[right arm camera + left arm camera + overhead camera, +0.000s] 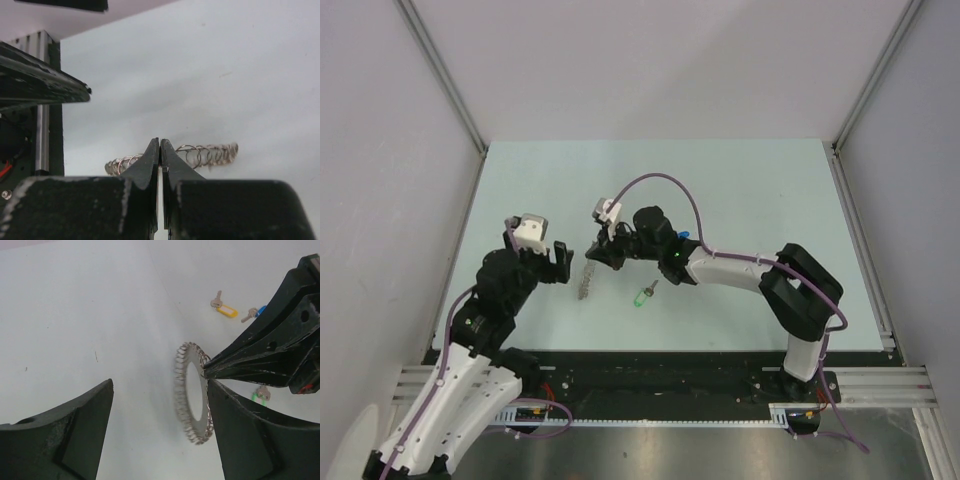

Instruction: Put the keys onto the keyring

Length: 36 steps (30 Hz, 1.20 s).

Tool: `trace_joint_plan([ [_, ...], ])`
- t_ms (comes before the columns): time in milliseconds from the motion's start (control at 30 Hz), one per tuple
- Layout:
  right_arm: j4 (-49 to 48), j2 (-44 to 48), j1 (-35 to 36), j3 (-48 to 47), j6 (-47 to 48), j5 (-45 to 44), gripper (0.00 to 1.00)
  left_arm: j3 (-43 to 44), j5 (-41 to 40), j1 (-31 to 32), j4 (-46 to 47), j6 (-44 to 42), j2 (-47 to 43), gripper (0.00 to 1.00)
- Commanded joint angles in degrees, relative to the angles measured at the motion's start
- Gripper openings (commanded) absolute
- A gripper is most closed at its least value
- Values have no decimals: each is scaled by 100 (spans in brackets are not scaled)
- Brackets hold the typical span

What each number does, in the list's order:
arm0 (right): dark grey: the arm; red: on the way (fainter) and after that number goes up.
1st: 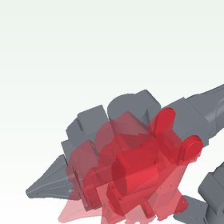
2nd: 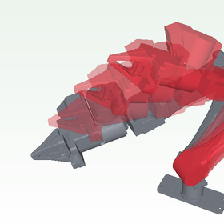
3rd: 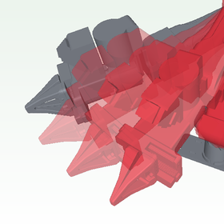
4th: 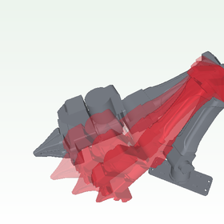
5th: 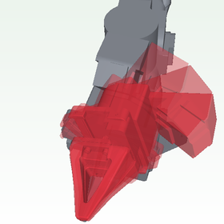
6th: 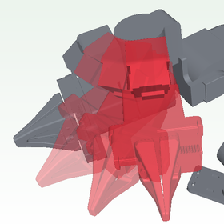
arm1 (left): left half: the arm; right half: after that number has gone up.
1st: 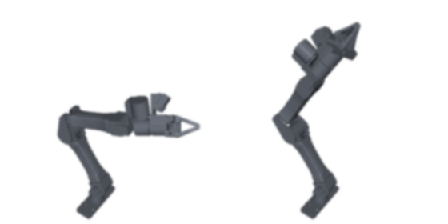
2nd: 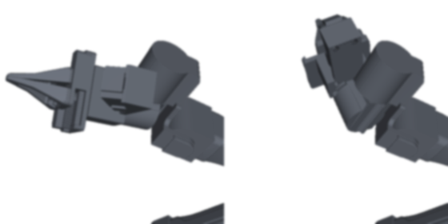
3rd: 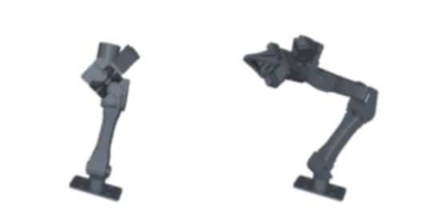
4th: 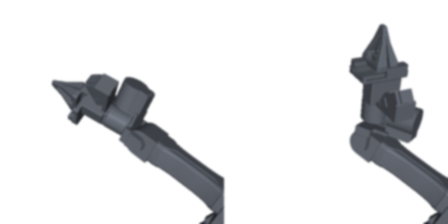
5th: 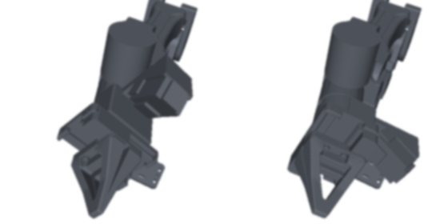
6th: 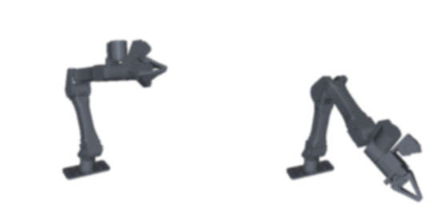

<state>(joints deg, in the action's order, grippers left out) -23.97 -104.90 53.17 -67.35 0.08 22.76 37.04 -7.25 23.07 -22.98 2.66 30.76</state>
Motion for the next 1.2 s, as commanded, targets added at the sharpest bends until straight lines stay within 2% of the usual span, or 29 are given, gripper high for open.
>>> trace_joint_plan([
  [0,-1117,689,-26,11,-139,149,0,-109,144,-48,426,-90,-430,80],
  [167,-1724,1182,-104,108,-403,491,0,-284,522,-40,1040,-90,-1177,78],
  [233,-1839,1462,-122,213,-560,641,0,-364,915,-57,1347,-81,-1502,77],
  [367,-2050,1973,-166,503,-754,817,0,-364,1725,-57,1639,-37,-1609,77],
  [533,-2569,2588,-482,1109,-1317,1133,0,-215,3032,-57,2016,-28,-1241,78],
  [733,-2166,3397,-579,1593,-1124,1371,0,224,5001,-57,2465,-28,-415,77],
  [867,-1727,3792,-606,1769,-896,1485,0,576,5767,-57,2667,59,314,76],
  [967,-1611,4021,-615,1901,-816,1512,0,690,5909,-57,2825,165,640,74],
  [1167,-1725,4162,-623,2094,-878,1538,0,656,6103,-48,3247,367,817,61],
])
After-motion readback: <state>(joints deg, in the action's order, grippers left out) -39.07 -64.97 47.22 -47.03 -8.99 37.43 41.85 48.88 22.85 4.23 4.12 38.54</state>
